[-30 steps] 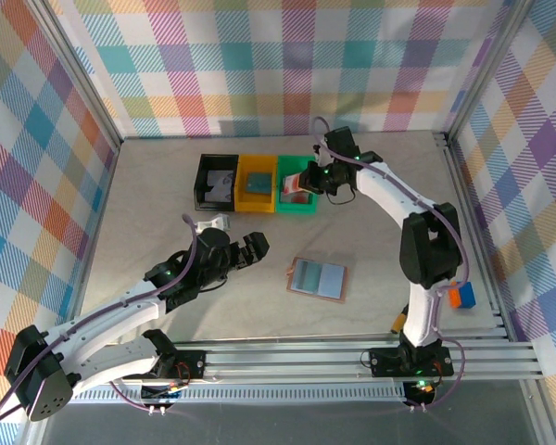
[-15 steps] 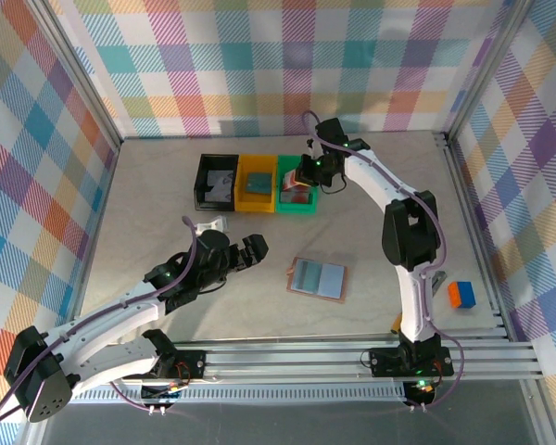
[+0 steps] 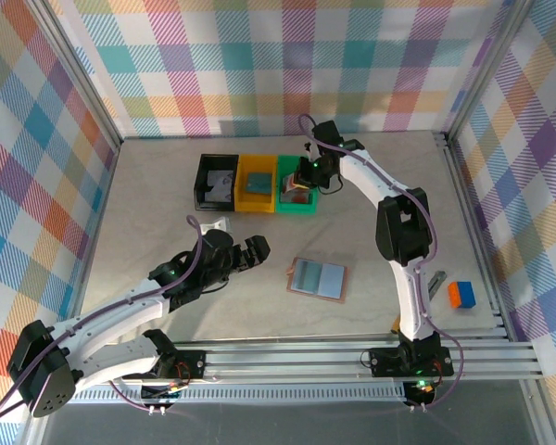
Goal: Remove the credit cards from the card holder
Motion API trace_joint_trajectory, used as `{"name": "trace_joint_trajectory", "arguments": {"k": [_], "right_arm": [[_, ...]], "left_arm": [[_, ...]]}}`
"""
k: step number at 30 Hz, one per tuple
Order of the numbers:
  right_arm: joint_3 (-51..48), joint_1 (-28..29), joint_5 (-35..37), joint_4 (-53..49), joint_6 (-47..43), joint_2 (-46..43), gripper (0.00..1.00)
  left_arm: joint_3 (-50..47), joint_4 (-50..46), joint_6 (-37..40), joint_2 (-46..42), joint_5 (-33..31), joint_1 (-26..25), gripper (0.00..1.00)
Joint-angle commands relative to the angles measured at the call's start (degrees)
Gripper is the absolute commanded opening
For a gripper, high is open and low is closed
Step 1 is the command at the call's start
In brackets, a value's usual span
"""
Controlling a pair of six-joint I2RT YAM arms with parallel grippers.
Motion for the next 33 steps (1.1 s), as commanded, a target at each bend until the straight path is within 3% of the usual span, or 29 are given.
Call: {"name": "trace_joint_trajectory", "arguments": {"k": [1,33], "right_arm": [[3.53,-0.15,-0.14,-0.56,-0.11,2.11,0.0],[10.14,-0.24,0.33,-3.05,-1.9,8.78,0.0]], "left_arm": [[-1.0,1.8,-0.53,0.25,0.6,0.39,1.0],[-2.5,2.51,-0.95,0.48,0.99,0.36,1.0]]}}
